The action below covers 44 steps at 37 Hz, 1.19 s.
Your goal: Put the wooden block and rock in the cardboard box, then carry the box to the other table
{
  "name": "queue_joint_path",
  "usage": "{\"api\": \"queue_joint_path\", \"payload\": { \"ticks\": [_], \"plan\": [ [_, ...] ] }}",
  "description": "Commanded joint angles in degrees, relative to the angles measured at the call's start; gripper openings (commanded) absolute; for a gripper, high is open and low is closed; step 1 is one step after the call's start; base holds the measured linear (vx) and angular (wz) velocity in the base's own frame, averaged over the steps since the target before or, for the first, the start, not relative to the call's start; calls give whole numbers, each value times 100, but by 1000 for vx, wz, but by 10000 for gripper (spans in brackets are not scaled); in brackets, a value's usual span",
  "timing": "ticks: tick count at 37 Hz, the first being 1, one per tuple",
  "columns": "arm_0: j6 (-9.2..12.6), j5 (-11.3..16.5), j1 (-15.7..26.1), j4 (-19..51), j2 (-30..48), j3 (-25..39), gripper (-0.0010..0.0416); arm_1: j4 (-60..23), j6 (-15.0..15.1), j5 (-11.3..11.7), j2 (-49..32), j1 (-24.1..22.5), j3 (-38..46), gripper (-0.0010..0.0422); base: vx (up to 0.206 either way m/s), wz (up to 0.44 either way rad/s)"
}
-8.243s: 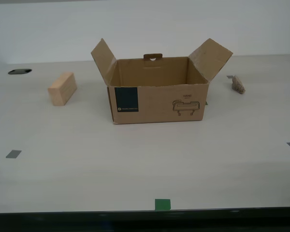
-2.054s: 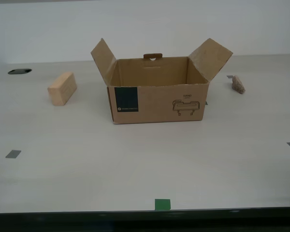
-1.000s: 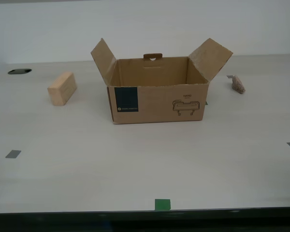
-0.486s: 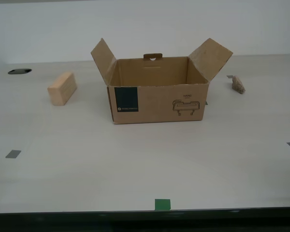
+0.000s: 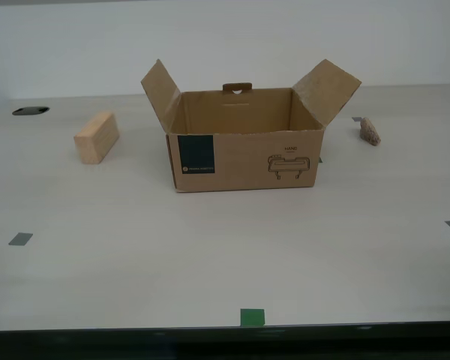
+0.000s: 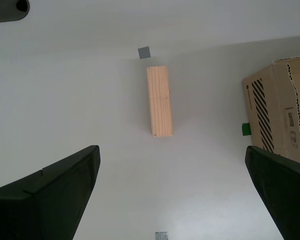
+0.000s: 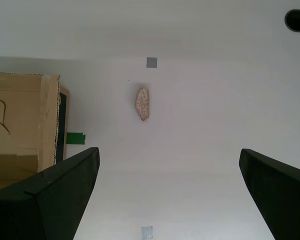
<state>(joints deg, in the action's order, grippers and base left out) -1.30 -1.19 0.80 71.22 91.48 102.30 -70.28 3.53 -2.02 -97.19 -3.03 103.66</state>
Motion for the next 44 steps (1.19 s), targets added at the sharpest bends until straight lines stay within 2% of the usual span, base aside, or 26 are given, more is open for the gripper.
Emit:
{"api": "queue_joint_path", "payload": {
  "ticks": [1, 12, 15, 23, 27, 33, 37, 44],
  "plan": [
    [0, -26, 0, -22, -4, 7, 389, -7, -2, -13, 2, -2, 7, 398, 0, 0],
    [7, -26, 0, -31, -4, 7, 389, 2, -9, -15, 2, -4, 7, 398, 0, 0],
    [136, -22, 2, -31, -4, 7, 390, 7, -9, -15, 2, -4, 7, 398, 0, 0],
    [153, -22, 2, -33, -4, 7, 390, 15, -20, -13, 2, -4, 7, 398, 0, 0],
    [153, -20, 4, -39, -4, 7, 390, 87, -166, -13, -7, -4, 7, 398, 0, 0],
    [153, -20, 4, -92, -4, 7, 389, 400, -179, -13, -7, -4, -20, 398, 0, 0],
    [153, -20, 7, -184, -4, 4, 390, 476, -310, -13, -9, -4, -92, 398, 0, 0],
    [190, -20, 11, -223, 9, 2, 390, 610, -315, -17, -275, -7, -144, 398, 0, 0]
  ]
}}
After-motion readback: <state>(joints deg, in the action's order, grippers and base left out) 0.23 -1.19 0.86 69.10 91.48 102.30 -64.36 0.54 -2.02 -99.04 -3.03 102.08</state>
